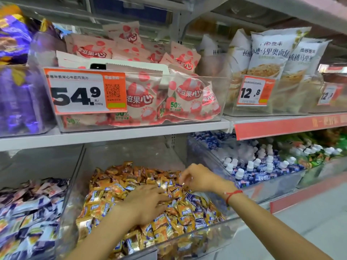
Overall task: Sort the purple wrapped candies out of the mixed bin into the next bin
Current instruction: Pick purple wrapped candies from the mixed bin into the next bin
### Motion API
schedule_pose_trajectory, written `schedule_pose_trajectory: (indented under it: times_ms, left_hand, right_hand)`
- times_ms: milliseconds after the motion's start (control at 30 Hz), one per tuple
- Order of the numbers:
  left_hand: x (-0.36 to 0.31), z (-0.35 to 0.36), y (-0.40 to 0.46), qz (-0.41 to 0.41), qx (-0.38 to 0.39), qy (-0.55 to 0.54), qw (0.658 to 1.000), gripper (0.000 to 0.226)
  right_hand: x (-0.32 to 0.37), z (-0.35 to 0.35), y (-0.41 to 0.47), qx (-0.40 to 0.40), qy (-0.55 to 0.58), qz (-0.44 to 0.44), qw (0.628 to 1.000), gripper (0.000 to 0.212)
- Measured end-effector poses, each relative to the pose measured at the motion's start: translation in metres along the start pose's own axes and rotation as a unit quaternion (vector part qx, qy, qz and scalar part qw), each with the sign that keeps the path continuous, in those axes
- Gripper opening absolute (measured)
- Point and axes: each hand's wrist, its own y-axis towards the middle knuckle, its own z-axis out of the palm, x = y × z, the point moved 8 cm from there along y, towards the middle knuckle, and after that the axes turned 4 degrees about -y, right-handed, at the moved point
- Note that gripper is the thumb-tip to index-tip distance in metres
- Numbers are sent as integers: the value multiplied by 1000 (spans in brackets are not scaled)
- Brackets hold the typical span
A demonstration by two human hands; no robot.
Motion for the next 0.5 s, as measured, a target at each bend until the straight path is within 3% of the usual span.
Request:
schedule_pose_trajectory:
  times_ms: [100, 200, 333, 433, 500]
  left_hand:
    - [10, 1, 3, -43, -44, 18, 998, 42]
    - [20, -9, 3, -95, -90, 89, 987, 43]
    - [22, -23, -6, -142, -139, 151, 968, 47]
    - [15, -37, -10, -126, -195, 89, 969, 42]
    - [10, -46, -7, -97, -229, 17, 968, 38]
  right_hand:
    - [-11, 29, -3, 71, -123, 47, 989, 27]
    - [-11, 52, -1, 121, -156, 52, 979, 41]
    - [-10, 54, 0, 113, -84, 37, 989, 22]
    - [-16, 42, -12, 65, 14, 31, 997, 33]
    - [-23, 30, -21, -11, 84, 35, 996, 20]
